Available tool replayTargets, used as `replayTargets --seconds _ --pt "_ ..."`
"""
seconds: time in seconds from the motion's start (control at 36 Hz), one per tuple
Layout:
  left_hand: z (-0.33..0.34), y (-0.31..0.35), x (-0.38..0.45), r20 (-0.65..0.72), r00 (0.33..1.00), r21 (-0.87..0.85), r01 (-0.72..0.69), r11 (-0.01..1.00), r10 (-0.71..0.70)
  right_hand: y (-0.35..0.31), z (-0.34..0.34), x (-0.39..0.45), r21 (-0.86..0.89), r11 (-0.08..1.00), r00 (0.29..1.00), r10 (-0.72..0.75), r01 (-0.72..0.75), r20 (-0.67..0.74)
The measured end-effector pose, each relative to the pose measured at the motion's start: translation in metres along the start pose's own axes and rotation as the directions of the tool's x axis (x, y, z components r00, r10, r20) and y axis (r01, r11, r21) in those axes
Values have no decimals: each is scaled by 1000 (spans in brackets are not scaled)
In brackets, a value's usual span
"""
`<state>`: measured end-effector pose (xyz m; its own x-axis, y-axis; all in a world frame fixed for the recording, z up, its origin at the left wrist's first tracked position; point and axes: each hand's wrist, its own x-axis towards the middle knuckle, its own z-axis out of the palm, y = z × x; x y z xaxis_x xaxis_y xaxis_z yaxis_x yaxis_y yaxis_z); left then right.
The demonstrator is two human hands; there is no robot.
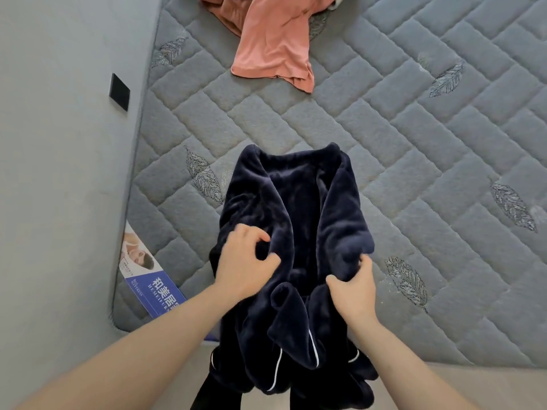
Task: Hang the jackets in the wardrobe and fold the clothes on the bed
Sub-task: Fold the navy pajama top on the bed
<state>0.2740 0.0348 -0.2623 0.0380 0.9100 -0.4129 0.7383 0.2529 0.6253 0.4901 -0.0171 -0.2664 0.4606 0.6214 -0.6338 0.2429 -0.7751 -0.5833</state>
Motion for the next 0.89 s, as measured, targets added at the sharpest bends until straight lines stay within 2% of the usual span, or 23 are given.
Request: replayTargets --seconds 0.06,0.11,0.14,0.19,0.28,0.36,0.42,0.47,0.5,0.56,0.58,0.64,0.69,0.78,0.83,0.89 --pt "9 8 -15 248 960 54 -146 988 129 -17 6 -5 52 994 995 -92 94 -47" --pt "22 10 -34 504 855 132 -218 967 124 -29 10 -9 131 977 985 -166 169 -36" --pt "30 8 -43 575 813 184 -236 954 90 -34 11 -11 161 967 980 -200 200 -14" --pt "44 -1 -60 597 802 233 -214 949 35 -42 10 -12 193 945 961 -274 263 32" --pt "56 -6 -82 550 835 145 -77 986 -16 -42 12 -10 161 928 925 -358 336 129" --pt "66 -6 -102 616 785 15 70 997 -65 -24 18 -2 2 934 905 -346 357 248" --pt "70 -8 -109 694 717 70 23 997 -65 -3 20 4 -182 921 907 -276 344 319" --pt "68 -14 -109 762 639 221 -100 970 -108 17 18 8 -355 877 906 -179 323 383" --pt "65 -16 -105 773 621 265 -128 956 -131 25 16 9 -397 860 902 -148 320 406" --pt "58 -15 -92 735 665 240 -66 969 -137 31 13 13 -402 858 895 -136 321 425" --pt "52 -12 -82 677 724 193 2 981 -135 29 13 16 -384 866 899 -150 321 411" --pt "36 -7 -55 465 874 96 106 990 -139 20 13 21 -330 896 929 -192 297 315" --pt "16 -4 -22 201 966 -7 165 986 -160 5 11 27 -241 937 962 -215 252 170" --pt "-14 -4 33 -102 973 -95 199 975 -208 -19 4 41 -186 932 946 -323 311 -39" --pt "-30 -6 67 -174 956 -97 224 970 -238 -34 1 57 -223 910 913 -384 350 -133" --pt "-39 -10 95 -162 948 -39 270 962 -273 -48 0 76 -251 902 904 -396 351 -160"
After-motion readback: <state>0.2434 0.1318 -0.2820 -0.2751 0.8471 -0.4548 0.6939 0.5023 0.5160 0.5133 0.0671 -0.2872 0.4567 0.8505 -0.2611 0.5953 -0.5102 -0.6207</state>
